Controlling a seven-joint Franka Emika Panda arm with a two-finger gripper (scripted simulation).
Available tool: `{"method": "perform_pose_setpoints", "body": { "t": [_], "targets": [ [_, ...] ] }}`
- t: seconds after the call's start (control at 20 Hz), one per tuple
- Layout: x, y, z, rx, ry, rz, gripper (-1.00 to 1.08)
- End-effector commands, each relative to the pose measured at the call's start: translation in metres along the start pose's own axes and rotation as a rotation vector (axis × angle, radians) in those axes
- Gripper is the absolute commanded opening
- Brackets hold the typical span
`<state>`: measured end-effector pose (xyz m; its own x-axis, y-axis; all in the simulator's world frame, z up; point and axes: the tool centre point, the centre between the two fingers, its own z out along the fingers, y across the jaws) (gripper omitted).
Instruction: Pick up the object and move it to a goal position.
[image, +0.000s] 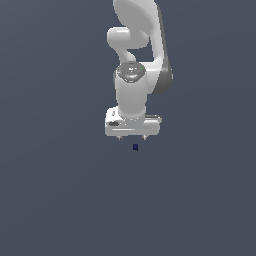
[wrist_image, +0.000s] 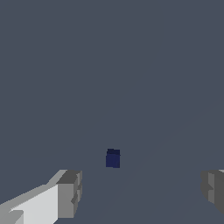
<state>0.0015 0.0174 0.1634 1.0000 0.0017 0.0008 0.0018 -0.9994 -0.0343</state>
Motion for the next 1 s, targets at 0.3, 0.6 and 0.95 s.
{"method": "perform_pose_setpoints", "body": {
  "t": [0.3, 0.6, 0.95],
  "targets": [
    [0.007, 0.02, -0.005, 0.004, 0.015, 0.062, 1.0],
    [0.009, 0.025, -0.008, 0.006, 0.019, 0.088, 1.0],
    [0.007, 0.024, -0.003, 0.001, 0.017, 0.035, 1.0]
  ]
}}
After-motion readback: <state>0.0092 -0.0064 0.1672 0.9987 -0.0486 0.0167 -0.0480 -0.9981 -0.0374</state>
